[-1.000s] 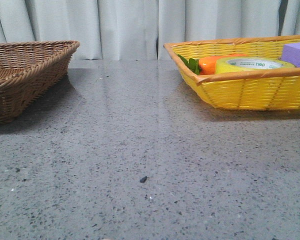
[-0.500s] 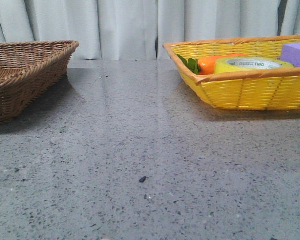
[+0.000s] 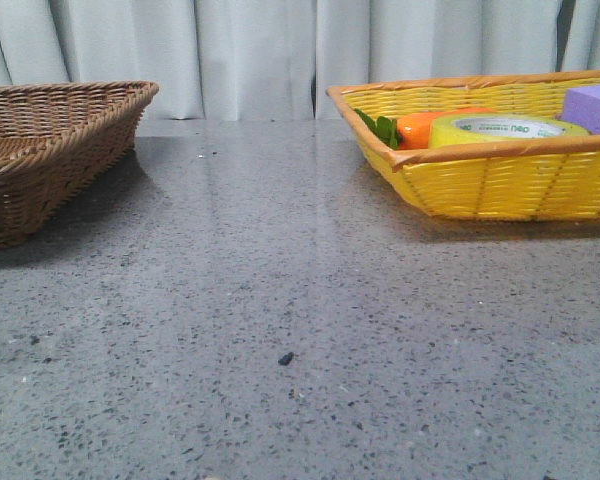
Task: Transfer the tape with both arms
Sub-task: 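Reach the right gripper into the yellow basket and grasp the yellow tape roll, then lift the tape roll with the right gripper and set it on the table between baskets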
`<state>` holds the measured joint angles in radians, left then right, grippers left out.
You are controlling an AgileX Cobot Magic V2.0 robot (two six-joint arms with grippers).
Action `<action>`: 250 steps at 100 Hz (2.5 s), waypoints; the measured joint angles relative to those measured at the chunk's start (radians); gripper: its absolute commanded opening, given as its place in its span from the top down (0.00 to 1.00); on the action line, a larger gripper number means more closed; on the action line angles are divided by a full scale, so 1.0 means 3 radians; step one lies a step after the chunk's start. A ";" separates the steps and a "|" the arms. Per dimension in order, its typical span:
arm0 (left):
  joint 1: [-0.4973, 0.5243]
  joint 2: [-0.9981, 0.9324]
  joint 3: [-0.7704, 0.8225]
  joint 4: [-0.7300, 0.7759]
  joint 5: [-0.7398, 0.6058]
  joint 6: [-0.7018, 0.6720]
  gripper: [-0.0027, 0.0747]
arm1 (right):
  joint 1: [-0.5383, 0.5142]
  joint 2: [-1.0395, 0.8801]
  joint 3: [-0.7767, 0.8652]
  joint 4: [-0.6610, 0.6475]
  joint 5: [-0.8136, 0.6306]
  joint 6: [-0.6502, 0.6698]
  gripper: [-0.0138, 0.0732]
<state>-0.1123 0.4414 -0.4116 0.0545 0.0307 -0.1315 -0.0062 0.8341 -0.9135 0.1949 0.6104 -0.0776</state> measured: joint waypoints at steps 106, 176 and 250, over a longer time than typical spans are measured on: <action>0.0000 0.0000 0.0000 0.0000 -0.0136 0.0000 0.99 | 0.0831 0.3190 -0.2175 -0.0134 0.1624 -0.0234 0.45; 0.0000 0.0000 0.0000 0.0000 -0.0197 0.0000 0.99 | 0.0831 0.3314 -0.2188 -0.0122 0.1636 -0.0234 0.85; 0.0000 0.0000 0.0000 0.0000 -0.0197 0.0000 0.99 | 0.1560 0.3344 -0.3825 -0.0170 0.2152 -0.0234 0.90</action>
<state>-0.1123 0.4414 -0.4116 0.0545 -0.0282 -0.1315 0.4618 1.8372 -2.0610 0.1439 1.2559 -0.1479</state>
